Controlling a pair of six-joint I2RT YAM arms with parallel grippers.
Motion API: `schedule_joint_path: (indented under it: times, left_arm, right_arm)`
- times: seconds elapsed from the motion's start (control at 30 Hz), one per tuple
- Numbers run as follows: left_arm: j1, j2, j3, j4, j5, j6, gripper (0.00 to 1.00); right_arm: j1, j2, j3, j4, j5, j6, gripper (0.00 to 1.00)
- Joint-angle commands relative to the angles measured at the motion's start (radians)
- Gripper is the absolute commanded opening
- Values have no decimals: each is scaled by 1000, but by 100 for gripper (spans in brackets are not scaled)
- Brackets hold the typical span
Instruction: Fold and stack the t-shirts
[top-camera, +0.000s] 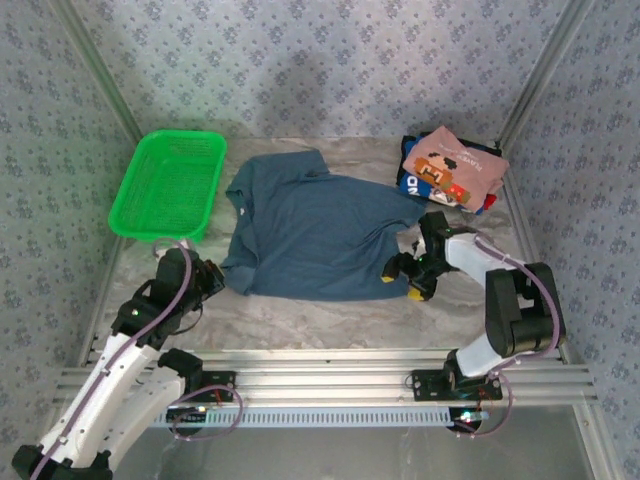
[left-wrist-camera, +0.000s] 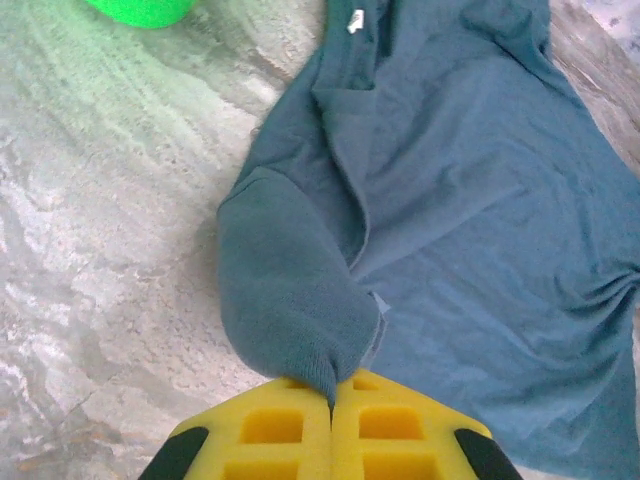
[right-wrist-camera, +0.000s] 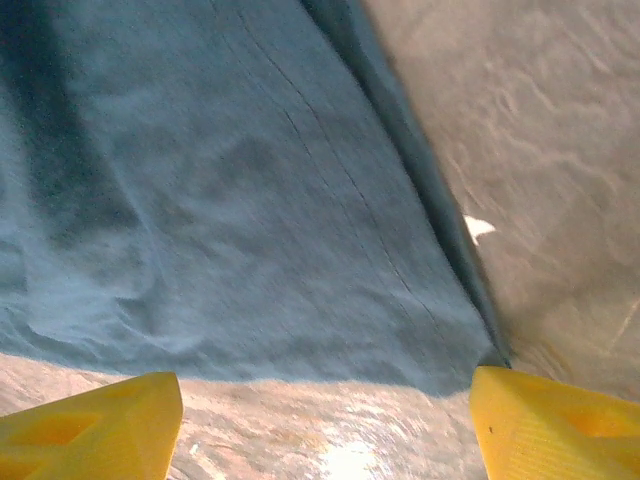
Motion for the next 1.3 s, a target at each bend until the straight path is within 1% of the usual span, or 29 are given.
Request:
schedule_joint_path:
  times: [0.0,0.23,0.3,0.33,0.53,0.6,0.7,0.87,0.9,0.97,1.07,1.27]
  left_arm:
    - [-7,-21,8,-33,-26,-69,0]
    - [-8,-40,-6,-53,-3,-182,0]
    - [-8,-52,-3,-63,-4,-213,0]
    - [-8,-57,-3,-64,-5,-225,0]
    - [-6,-83,-13,-54,3,-288,0]
    - [-6,-86,-16,-52,3,-294,0]
    - [-6,-87,-9,-58,-2,-293,0]
    - [-6,-93,-6,-56,-9,-295,0]
    - [-6,-94,-6,-56,-9,-296,0]
    - [-6,-94,-9,-55,-11,-295,0]
    - [-6,-93,-15,-47,-12,-297,0]
    - [-7,-87,-20,-31,-11,-295,0]
  right_arm:
    - [-21,14,-22,71,-31,34,76]
    - [-66,-6,-69,105,-24,56,70]
    - [-83,-11,-77,105,-20,56,70]
    - [-91,-14,-85,111,-23,82,69]
    - [-122,-25,-102,107,-22,82,67]
    - [-130,-19,-100,108,-33,82,65]
    - [-125,-19,-83,58,-23,72,65]
    - [-127,-88,-55,-53,18,72,65]
    - [-127,-96,-47,-74,24,36,65]
    - [-125,-102,-33,-97,32,27,65]
    - [-122,-89,-37,-94,36,24,65]
    - [-86,-8,-44,-11,33,56,65]
